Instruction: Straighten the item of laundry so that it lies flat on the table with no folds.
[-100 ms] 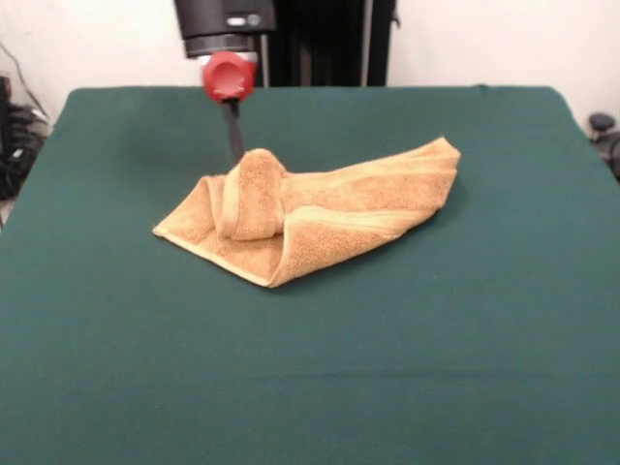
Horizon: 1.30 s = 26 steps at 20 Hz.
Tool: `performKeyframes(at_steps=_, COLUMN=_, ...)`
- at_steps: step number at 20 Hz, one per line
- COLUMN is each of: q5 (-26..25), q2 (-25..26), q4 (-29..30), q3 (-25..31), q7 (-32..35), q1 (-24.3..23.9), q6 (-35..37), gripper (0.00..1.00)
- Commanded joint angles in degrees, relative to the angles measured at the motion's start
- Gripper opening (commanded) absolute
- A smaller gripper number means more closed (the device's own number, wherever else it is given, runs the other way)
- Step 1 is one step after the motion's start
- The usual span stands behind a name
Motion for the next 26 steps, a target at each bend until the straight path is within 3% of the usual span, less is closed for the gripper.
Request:
performKeyframes(at_steps=1, q5=-2.4, q2=1.8, q4=-4.6, q3=-4.4, q7=-6.6, q1=7.2, q6=-4.6, gripper=1.00)
performKeyframes(at_steps=8, q5=2.8, q2=4.3, q4=-7.9, q3=-15.3, q7=-6.9, q1=15.4, q6=-11.5, gripper=1.00)
performKeyframes(at_steps=15, q5=3.3, q2=5.4, q4=-10.7, q3=-20.8, q7=-7.3, q1=19.3, q6=-11.0, gripper=1.00)
performKeyframes(at_steps=17, q5=5.9, q2=6.2, q4=-11.2, q3=-24.3, q7=-7.3, q1=21.6, q6=-12.7, gripper=1.00)
performKeyframes(at_steps=21, q5=5.4, q2=6.6, q4=-11.6, q3=-25.4, q7=-6.3, q1=22.6, q6=-11.7, gripper=1.00)
performKeyframes(at_steps=26, q5=7.1, q2=11.0, q4=-13.8, q3=-27.0, q7=-6.3, q1=23.7, q6=-16.0, gripper=1.00)
